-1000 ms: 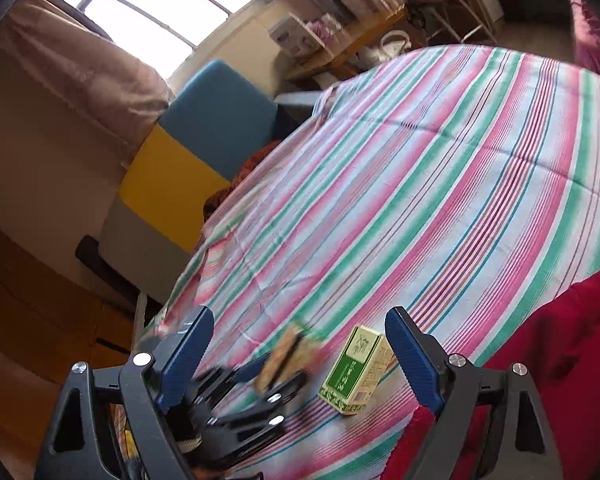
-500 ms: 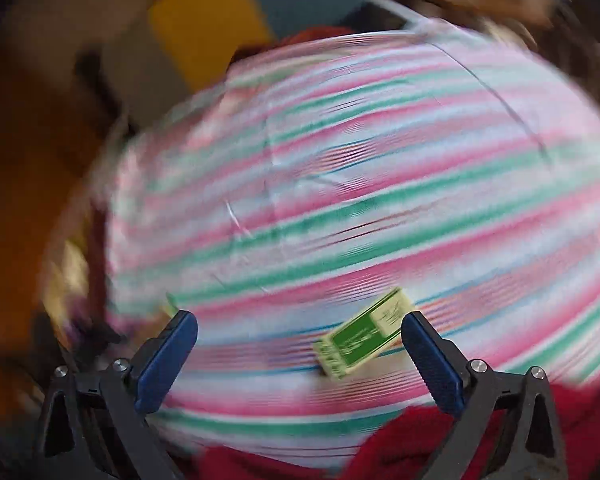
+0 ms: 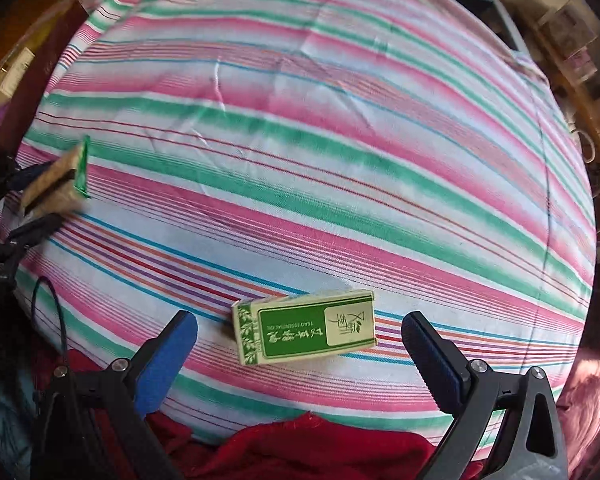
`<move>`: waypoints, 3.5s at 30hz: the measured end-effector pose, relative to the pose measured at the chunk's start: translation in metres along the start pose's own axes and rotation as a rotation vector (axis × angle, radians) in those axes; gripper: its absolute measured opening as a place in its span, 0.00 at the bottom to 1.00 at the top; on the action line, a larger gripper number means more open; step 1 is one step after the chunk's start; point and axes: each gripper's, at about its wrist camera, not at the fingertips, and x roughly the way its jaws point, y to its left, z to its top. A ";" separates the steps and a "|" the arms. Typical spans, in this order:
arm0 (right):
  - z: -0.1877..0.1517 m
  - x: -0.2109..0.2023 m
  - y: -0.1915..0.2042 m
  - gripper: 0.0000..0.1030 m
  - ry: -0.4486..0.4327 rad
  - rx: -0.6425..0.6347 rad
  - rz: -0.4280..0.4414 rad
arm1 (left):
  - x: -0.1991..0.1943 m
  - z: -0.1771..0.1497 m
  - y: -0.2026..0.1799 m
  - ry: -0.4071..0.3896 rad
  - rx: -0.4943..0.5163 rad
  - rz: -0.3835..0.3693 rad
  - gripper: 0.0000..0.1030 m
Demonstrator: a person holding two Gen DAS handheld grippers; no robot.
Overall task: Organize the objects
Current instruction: 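Grasp the green printed box with the right tool while the left tool holds the bar, then carry the cracker bar into the gold tray and open the left tool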
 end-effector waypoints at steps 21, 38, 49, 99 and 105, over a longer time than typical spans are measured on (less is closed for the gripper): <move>0.040 -0.004 0.012 0.72 -0.361 0.434 0.035 | -0.007 -0.010 -0.005 -0.029 0.005 0.043 0.49; 0.050 0.016 0.025 0.71 -0.303 0.354 -0.023 | -0.019 -0.014 -0.008 -0.013 -0.009 0.085 0.49; 0.050 0.020 0.022 0.71 -0.312 0.365 -0.017 | -0.060 -0.003 -0.001 -0.101 -0.058 0.097 0.49; 0.047 0.020 0.031 0.71 -0.325 0.311 -0.058 | -0.102 0.003 0.244 -0.092 -0.833 0.258 0.49; 0.046 0.020 0.031 0.71 -0.325 0.310 -0.059 | -0.095 0.011 0.245 -0.071 -0.783 0.283 0.50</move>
